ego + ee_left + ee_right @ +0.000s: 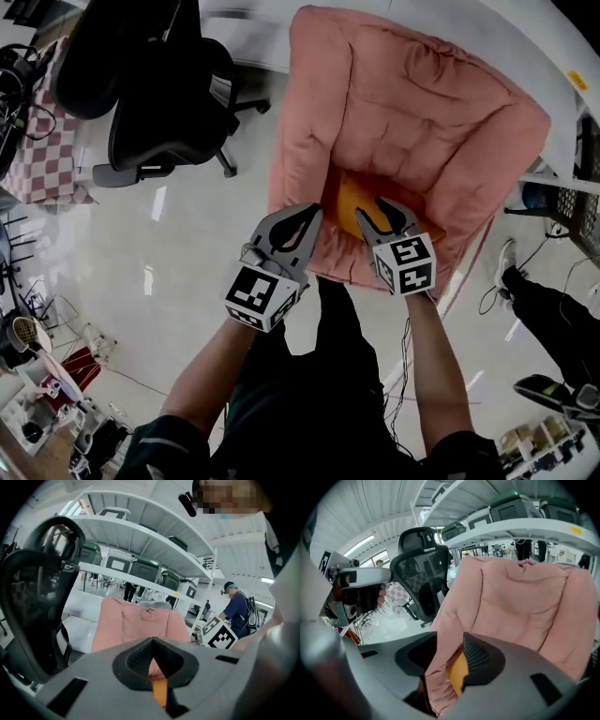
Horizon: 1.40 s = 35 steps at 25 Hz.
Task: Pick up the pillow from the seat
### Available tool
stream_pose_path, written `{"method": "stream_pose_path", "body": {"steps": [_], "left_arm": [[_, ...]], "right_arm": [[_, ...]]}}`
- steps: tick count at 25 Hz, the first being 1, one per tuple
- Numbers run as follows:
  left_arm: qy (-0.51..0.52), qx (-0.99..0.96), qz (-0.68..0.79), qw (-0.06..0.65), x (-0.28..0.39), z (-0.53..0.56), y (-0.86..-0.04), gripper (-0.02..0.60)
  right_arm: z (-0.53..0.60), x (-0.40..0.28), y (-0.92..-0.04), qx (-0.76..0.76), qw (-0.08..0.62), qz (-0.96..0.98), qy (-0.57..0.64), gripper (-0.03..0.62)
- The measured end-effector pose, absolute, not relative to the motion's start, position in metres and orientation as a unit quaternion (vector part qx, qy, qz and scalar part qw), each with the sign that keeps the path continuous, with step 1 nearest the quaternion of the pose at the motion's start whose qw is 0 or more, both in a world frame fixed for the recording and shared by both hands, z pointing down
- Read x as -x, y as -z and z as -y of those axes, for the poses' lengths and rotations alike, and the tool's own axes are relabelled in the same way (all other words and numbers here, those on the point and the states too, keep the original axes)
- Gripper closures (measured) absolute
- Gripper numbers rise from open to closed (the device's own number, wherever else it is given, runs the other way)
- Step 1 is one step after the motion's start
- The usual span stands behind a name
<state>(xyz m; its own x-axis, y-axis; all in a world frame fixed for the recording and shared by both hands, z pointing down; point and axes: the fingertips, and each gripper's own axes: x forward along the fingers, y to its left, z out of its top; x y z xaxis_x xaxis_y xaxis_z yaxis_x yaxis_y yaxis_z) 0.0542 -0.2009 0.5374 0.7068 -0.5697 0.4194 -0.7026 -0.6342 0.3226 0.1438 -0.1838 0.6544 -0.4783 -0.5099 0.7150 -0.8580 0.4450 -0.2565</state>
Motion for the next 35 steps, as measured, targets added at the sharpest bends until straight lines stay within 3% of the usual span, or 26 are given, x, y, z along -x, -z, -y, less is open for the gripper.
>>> {"method": "stream_pose_path", "body": {"steps": [13, 27, 33, 35], "left_arm": [[-0.179, -0.863, 0.375, 0.287, -0.061, 0.223, -0.640, 0.583], [-0.195, -0.848, 0.381, 0.311, -0.065, 0.235, -0.690, 0.583], [-0.195, -0.844, 0.386, 0.317, -0.069, 0.238, -0.692, 0.583], [-0.196, -0.843, 0.387, 0.318, -0.066, 0.238, -0.694, 0.583]], "right_arm": [[0.219, -0.136, -0.811, -0.357, 0.341, 0.793, -0.356, 0.414], [0.227, -0.117, -0.926, -0.261, 0.405, 0.781, -0.398, 0.315], [0.221, -0.118, -0.956, -0.227, 0.432, 0.768, -0.416, 0.313], [0.219, -0.117, -0.962, -0.220, 0.436, 0.766, -0.418, 0.340]]}}
